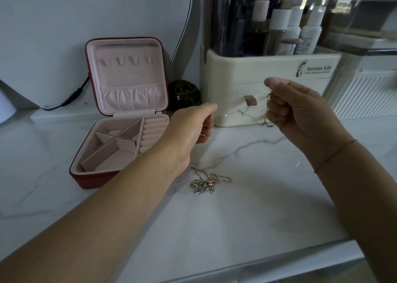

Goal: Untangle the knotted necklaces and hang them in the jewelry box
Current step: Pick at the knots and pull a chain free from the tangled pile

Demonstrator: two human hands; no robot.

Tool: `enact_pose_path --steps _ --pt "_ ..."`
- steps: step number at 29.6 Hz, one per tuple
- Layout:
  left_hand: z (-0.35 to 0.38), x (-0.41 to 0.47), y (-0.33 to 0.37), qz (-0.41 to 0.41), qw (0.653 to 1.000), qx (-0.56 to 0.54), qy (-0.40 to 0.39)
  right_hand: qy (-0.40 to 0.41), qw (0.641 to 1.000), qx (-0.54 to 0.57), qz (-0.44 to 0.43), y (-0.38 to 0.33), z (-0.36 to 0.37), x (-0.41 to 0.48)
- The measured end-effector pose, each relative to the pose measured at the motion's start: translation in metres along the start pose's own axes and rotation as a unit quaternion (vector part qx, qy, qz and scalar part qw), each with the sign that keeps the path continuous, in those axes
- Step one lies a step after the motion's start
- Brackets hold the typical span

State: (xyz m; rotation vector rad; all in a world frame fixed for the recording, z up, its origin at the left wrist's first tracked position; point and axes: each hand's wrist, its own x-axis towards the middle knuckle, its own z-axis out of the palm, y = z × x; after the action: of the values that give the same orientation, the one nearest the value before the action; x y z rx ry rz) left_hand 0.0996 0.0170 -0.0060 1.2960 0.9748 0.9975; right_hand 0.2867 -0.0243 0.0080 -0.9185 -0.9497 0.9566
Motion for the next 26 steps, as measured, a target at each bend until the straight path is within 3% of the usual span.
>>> enact_pose_path --steps 5,10,12,15,20,26 --pt "-0.002 0.001 0.003 0.007 0.994 -0.108 0.012 0.082 0.996 -0.045 0.008 0.003 -0.006 0.003" --pt "-0.003 -0.004 0.011 0.017 0.973 -0.227 -0.048 0.096 0.989 -0.109 0.009 0.006 -0.005 0.002" --pt "-0.003 -0.005 0.010 0.021 0.980 -0.192 -0.043 0.077 0.988 -0.132 -0.013 0.006 -0.002 0.001" --pt "-0.002 -0.006 0.007 0.035 0.998 -0.046 -0.011 0.026 0.985 -0.162 -0.046 0.003 0.003 -0.003" --pt "0.004 -0.006 0.000 0.076 0.992 0.102 0.015 -0.076 0.984 -0.157 -0.045 0.001 0.013 -0.011" --pt "0.007 -0.011 -0.002 0.097 0.988 0.089 -0.079 -0.128 0.976 -0.171 -0.047 0.003 0.017 -0.013"
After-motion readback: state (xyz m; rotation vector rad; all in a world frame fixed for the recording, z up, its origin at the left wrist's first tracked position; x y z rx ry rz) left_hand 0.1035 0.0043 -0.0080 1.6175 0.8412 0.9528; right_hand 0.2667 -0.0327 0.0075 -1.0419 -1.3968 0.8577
